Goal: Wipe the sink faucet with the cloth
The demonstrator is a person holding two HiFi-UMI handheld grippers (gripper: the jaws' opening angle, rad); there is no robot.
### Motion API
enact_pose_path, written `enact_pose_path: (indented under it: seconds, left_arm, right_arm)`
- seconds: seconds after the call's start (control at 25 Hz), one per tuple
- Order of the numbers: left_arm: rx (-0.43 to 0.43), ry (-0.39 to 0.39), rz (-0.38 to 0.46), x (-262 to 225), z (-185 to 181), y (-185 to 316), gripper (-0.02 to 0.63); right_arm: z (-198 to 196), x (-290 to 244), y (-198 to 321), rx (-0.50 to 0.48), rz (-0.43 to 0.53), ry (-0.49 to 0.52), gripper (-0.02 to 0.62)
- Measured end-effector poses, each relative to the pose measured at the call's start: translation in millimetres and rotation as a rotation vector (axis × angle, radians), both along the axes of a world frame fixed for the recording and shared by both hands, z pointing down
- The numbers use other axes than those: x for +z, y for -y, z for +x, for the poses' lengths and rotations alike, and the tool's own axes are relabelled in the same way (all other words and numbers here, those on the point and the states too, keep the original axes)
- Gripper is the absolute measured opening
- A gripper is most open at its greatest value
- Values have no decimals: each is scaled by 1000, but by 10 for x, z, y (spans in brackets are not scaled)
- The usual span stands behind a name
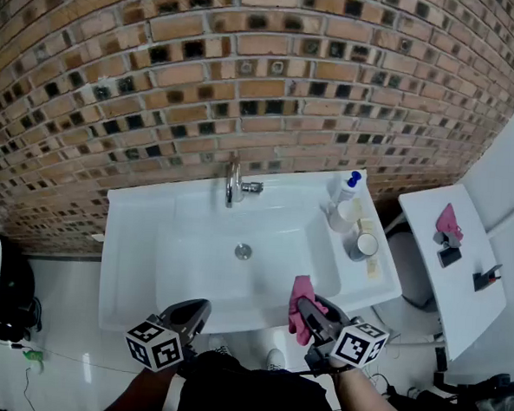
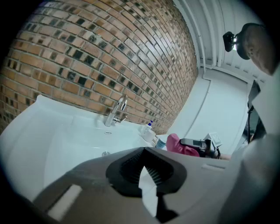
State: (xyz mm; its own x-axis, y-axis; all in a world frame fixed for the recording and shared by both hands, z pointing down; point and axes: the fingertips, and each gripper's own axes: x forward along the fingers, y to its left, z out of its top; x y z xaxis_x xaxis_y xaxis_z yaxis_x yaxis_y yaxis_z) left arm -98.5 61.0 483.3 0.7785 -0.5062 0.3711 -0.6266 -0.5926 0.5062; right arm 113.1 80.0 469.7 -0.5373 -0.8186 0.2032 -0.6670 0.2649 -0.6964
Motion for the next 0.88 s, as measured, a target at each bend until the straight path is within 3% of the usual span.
enact_pose_path:
  seconds: [0.44, 0.52, 0.6, 0.68, 0.8, 0.88]
  left_arm:
    - [104, 18, -11, 82, -521, 534, 5]
    - [113, 25, -41, 156, -593, 586, 5]
    - [105, 26, -72, 228, -620, 619, 5]
    - [96, 34, -75, 257, -604, 687, 5]
    - [76, 34, -77, 228, -519, 785, 5]
    - [68, 38, -85, 221, -438, 791, 5]
  right_arm:
    - [-264, -125, 904, 112, 61, 38, 100]
    - [-257, -116, 1070, 128, 55, 128, 100]
    - [-244, -115, 1263, 128, 54, 303, 100]
    - [-198, -62, 1506, 120, 57, 400, 101]
    - [-77, 195, 1873, 121, 14, 400, 100]
    - [98, 522, 2070, 154, -77, 305, 100]
